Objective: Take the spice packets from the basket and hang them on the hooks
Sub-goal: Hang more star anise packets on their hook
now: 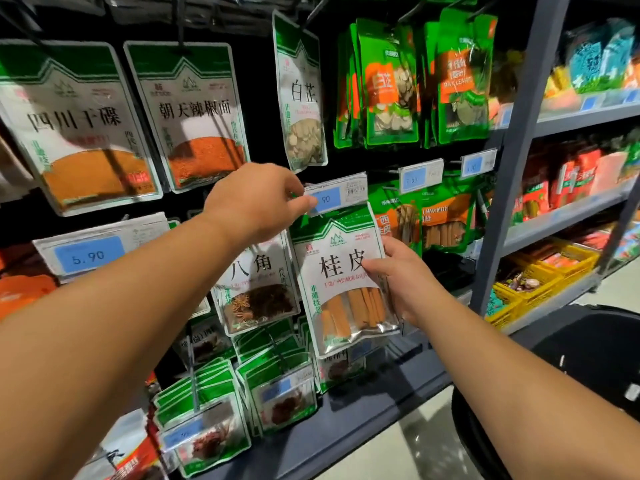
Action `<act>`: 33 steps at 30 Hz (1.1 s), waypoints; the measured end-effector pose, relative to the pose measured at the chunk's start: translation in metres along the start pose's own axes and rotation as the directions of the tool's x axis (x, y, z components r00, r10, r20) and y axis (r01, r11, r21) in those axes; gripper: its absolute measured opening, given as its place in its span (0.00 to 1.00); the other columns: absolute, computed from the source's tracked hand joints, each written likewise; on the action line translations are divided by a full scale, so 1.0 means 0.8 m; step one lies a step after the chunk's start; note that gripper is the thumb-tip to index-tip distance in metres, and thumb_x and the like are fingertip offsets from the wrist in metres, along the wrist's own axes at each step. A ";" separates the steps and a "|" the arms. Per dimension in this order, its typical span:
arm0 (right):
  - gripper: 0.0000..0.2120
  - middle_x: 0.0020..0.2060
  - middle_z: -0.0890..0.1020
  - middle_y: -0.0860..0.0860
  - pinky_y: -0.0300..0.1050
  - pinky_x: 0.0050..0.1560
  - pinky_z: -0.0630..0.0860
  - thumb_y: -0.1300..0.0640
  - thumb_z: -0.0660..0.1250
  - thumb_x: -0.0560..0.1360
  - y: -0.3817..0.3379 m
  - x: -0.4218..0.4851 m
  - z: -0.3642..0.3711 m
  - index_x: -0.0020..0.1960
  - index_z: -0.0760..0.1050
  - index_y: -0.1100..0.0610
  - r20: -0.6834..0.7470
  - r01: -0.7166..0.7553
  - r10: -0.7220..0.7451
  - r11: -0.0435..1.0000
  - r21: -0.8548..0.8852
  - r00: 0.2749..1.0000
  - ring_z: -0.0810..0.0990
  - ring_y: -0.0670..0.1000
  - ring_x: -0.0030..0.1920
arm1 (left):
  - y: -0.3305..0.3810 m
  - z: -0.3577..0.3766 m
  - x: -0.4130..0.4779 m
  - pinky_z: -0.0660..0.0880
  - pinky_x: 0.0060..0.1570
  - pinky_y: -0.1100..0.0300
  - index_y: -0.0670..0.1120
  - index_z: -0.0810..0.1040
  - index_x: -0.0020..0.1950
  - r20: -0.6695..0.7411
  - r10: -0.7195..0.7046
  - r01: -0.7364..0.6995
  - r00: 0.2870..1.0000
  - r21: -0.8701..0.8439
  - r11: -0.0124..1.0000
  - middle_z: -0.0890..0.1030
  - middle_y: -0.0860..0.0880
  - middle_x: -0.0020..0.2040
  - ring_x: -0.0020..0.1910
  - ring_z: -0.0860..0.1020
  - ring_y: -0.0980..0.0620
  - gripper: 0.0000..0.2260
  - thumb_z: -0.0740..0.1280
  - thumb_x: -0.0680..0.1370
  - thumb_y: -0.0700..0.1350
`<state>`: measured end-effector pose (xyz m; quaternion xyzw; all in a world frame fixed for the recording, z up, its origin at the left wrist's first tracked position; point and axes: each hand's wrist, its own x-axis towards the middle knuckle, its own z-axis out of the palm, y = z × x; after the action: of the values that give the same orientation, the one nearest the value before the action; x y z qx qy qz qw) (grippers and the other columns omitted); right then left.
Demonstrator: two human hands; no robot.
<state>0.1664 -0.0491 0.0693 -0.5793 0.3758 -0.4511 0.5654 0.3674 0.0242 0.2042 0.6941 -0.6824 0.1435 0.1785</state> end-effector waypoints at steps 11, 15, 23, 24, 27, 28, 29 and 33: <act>0.14 0.47 0.86 0.52 0.39 0.38 0.82 0.73 0.63 0.78 0.000 0.011 0.010 0.58 0.78 0.59 -0.077 0.039 -0.037 0.999 0.030 0.996 0.87 0.45 0.40 | 0.001 0.004 0.020 0.66 0.31 0.59 0.46 0.73 0.32 0.069 -0.082 0.097 0.994 -0.258 0.961 0.73 0.50 0.31 0.31 0.70 0.52 0.20 0.70 0.80 0.53; 0.13 0.49 0.87 0.52 0.50 0.50 0.85 0.69 0.67 0.78 -0.001 0.020 0.015 0.51 0.80 0.51 -0.105 0.054 -0.061 0.996 -0.070 0.993 0.87 0.52 0.48 | 0.001 0.006 0.019 0.65 0.30 0.59 0.47 0.75 0.32 0.060 -0.083 0.097 0.995 -0.276 0.956 0.74 0.51 0.29 0.29 0.70 0.53 0.19 0.71 0.80 0.54; 0.05 0.50 0.86 0.54 0.63 0.56 0.82 0.55 0.76 0.74 0.015 0.054 0.028 0.48 0.80 0.51 -0.215 0.000 -0.031 0.990 -0.142 0.976 0.86 0.59 0.52 | 0.002 0.007 0.012 0.69 0.32 0.58 0.47 0.83 0.42 0.066 -0.070 0.084 0.995 -0.241 0.967 0.78 0.50 0.32 0.30 0.72 0.51 0.15 0.68 0.81 0.56; 0.10 0.53 0.84 0.54 0.62 0.58 0.81 0.51 0.77 0.73 0.019 0.060 0.029 0.51 0.80 0.53 -0.255 -0.019 -0.029 0.982 -0.186 0.966 0.84 0.59 0.54 | 0.002 0.008 0.011 0.70 0.32 0.58 0.48 0.83 0.42 0.063 -0.071 0.083 0.996 -0.230 0.970 0.78 0.50 0.32 0.31 0.73 0.51 0.15 0.68 0.81 0.57; 0.15 0.39 0.77 0.55 0.48 0.41 0.75 0.47 0.75 0.74 0.023 0.070 0.033 0.40 0.76 0.57 -0.326 -0.101 -0.034 0.917 -0.387 0.945 0.78 0.57 0.42 | 0.003 0.010 0.009 0.74 0.35 0.55 0.49 0.83 0.42 0.043 -0.073 0.080 0.996 -0.202 0.976 0.80 0.50 0.34 0.32 0.75 0.50 0.15 0.68 0.81 0.57; 0.20 0.34 0.74 0.55 0.47 0.36 0.68 0.45 0.74 0.74 0.024 0.073 0.035 0.34 0.71 0.56 -0.338 -0.138 -0.019 0.891 -0.433 0.941 0.74 0.56 0.36 | 0.003 0.012 0.008 0.74 0.35 0.55 0.49 0.82 0.41 0.029 -0.073 0.077 0.997 -0.188 0.979 0.80 0.50 0.34 0.33 0.76 0.50 0.15 0.68 0.81 0.57; 0.23 0.31 0.72 0.54 0.46 0.33 0.64 0.43 0.73 0.74 0.023 0.074 0.037 0.32 0.67 0.55 -0.352 -0.178 0.001 0.864 -0.471 0.936 0.72 0.56 0.33 | 0.003 0.012 0.008 0.73 0.35 0.55 0.49 0.82 0.41 0.014 -0.069 0.070 0.998 -0.172 0.983 0.80 0.50 0.34 0.34 0.76 0.51 0.15 0.67 0.81 0.57; 0.26 0.29 0.72 0.53 0.45 0.29 0.62 0.40 0.71 0.75 0.019 0.076 0.043 0.31 0.67 0.57 -0.371 -0.248 0.042 0.812 -0.528 0.928 0.71 0.55 0.31 | 0.001 0.016 0.006 0.69 0.33 0.57 0.50 0.79 0.40 -0.028 -0.045 0.041 0.999 -0.128 0.991 0.79 0.52 0.35 0.36 0.77 0.51 0.16 0.66 0.81 0.58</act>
<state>0.2190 -0.0971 0.0615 -0.6025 0.6284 -0.3675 0.3273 0.3658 0.0140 0.1953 0.6936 -0.6723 0.1066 0.2359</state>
